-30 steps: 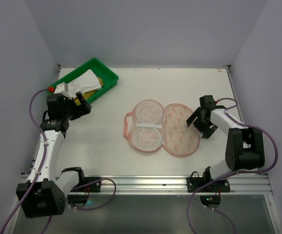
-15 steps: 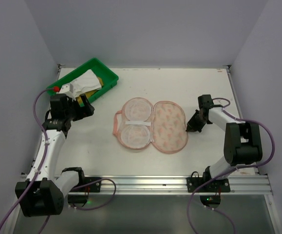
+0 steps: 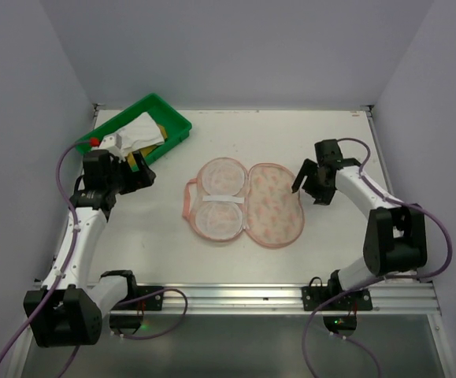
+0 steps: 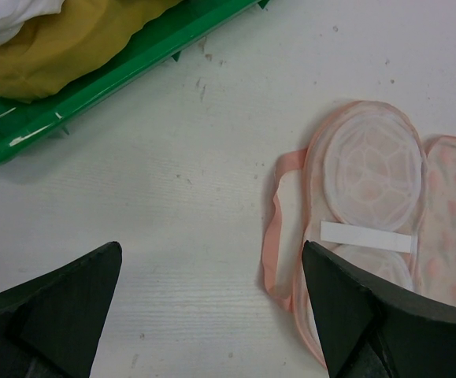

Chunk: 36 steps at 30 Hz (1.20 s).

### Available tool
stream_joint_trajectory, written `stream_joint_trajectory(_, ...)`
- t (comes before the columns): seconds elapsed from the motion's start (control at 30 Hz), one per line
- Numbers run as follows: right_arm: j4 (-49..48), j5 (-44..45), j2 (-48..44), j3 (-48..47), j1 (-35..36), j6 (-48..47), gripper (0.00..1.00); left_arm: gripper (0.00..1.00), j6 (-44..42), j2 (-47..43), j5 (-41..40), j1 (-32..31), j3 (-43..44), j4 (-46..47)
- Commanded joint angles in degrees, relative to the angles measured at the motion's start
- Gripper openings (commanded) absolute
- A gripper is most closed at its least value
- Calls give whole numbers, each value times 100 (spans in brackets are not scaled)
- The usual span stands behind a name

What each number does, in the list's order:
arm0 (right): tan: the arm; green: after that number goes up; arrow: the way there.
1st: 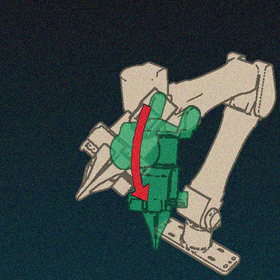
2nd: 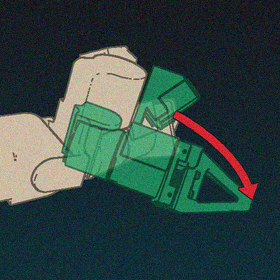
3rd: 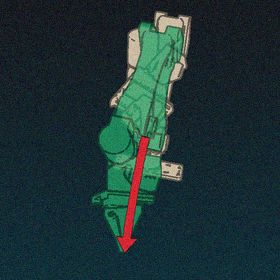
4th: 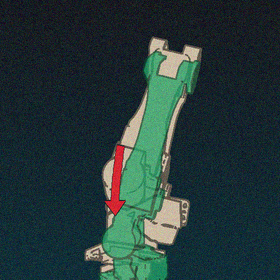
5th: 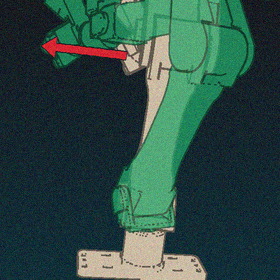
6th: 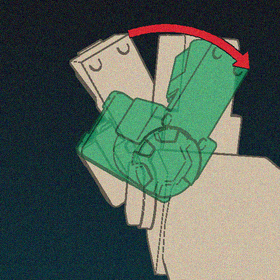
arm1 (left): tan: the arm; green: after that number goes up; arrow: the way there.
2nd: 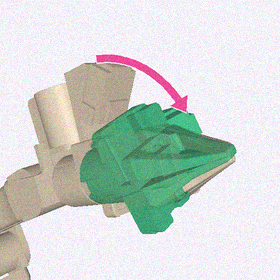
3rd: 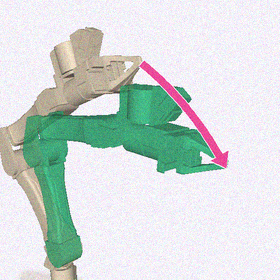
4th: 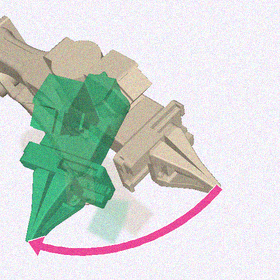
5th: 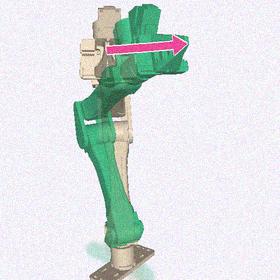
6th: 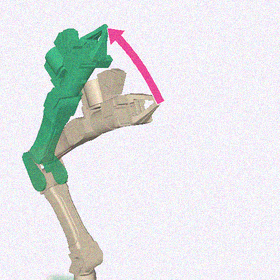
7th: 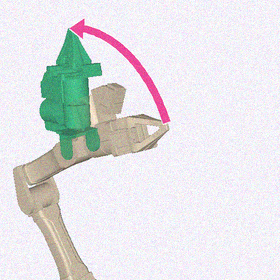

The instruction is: Unzip the laundry bag and remove the bra

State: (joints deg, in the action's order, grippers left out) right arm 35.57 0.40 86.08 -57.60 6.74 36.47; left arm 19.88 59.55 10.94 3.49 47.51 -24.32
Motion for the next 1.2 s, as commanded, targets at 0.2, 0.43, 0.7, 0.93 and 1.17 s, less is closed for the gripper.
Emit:
stream_joint_trajectory(0.2, 284, -5, 1287, -752, 310, 141, 86, 100, -195, -110, 137, -85, 162, -3)
stream_joint_trajectory(0.43, 538, -559, 1885, -1139, 529, 343, 76, 100, -221, -163, 102, -120, 171, -38)
stream_joint_trajectory(0.7, 275, -911, 2105, -1051, 977, 624, 61, 100, -230, -145, 84, -111, 154, 6)
stream_joint_trajectory(0.93, 204, -472, 1773, -823, 1048, 669, 0, 100, -230, -128, 101, -111, 189, -12)
stream_joint_trajectory(1.17, 845, 126, 516, -1217, 899, -51, 0, 100, -213, -119, 163, -111, 443, -178)
